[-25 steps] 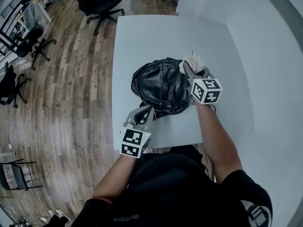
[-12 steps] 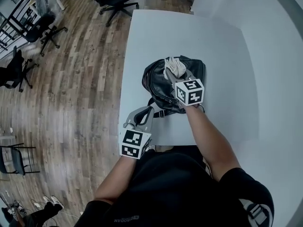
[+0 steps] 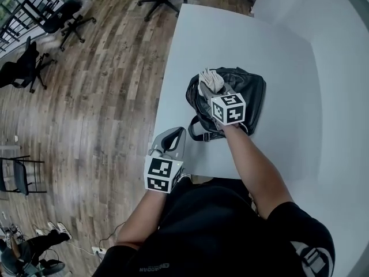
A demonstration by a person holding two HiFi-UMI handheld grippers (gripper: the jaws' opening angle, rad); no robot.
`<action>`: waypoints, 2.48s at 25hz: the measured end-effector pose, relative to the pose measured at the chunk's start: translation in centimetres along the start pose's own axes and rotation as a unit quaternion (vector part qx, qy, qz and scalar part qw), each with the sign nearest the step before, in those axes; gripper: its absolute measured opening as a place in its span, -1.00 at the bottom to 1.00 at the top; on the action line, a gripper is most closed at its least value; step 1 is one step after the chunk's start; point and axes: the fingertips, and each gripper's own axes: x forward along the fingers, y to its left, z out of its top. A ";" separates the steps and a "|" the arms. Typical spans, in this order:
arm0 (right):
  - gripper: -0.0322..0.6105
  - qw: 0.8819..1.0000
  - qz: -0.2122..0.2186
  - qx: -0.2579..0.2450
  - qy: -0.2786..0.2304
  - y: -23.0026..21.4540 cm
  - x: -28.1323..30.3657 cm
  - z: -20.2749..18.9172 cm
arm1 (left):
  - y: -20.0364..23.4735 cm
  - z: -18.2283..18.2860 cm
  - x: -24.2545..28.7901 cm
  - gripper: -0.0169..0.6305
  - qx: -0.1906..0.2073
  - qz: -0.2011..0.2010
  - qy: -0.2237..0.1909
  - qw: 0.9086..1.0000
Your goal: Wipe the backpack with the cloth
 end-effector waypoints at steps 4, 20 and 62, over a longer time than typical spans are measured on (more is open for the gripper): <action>-0.56 1.000 0.009 0.003 0.009 0.3 1.1 -1.2 | 0.6 -0.3 0.3 -0.93 -0.003 0.008 -0.001 1.000; -0.56 1.000 -0.016 -0.002 0.012 -1.4 -1.6 -1.1 | -1.2 -0.1 1.4 -0.93 0.012 -0.022 0.001 1.000; -0.56 0.981 -0.185 0.009 -0.061 -11.8 -19.6 2.6 | -13.0 2.5 5.0 -0.93 0.078 -0.164 -0.007 0.983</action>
